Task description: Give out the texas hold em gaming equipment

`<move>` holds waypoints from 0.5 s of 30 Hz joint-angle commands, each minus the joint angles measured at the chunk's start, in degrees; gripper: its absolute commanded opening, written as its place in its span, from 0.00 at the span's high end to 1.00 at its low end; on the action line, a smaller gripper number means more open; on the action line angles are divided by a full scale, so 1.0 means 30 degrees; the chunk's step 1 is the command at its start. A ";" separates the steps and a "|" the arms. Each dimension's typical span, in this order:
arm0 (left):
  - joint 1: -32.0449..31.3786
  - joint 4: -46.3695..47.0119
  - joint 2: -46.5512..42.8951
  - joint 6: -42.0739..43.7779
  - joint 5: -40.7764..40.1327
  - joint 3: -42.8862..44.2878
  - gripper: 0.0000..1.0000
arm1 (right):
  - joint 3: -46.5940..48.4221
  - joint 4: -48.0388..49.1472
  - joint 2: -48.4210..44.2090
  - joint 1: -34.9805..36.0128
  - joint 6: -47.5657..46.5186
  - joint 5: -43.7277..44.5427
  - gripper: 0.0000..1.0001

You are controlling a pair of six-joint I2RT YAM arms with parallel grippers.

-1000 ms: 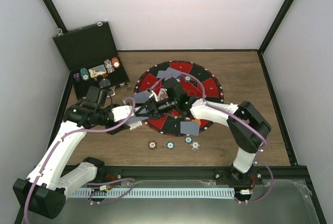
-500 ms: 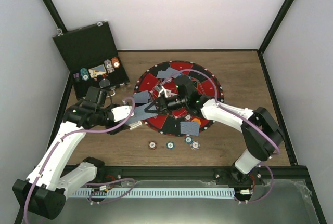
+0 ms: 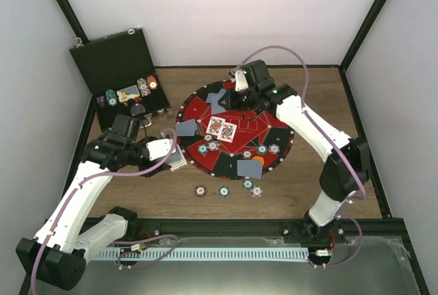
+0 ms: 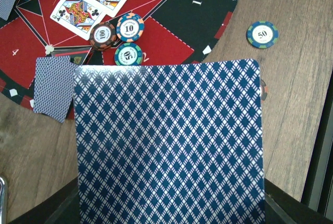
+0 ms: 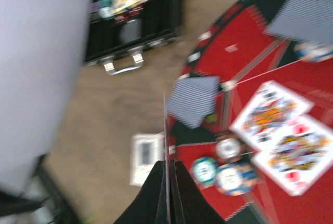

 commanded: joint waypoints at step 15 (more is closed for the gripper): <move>-0.0046 0.0050 -0.0433 0.0131 0.0243 0.0019 0.82 | -0.5774 1.2015 0.4096 0.4841 -2.0503 2.5869 0.99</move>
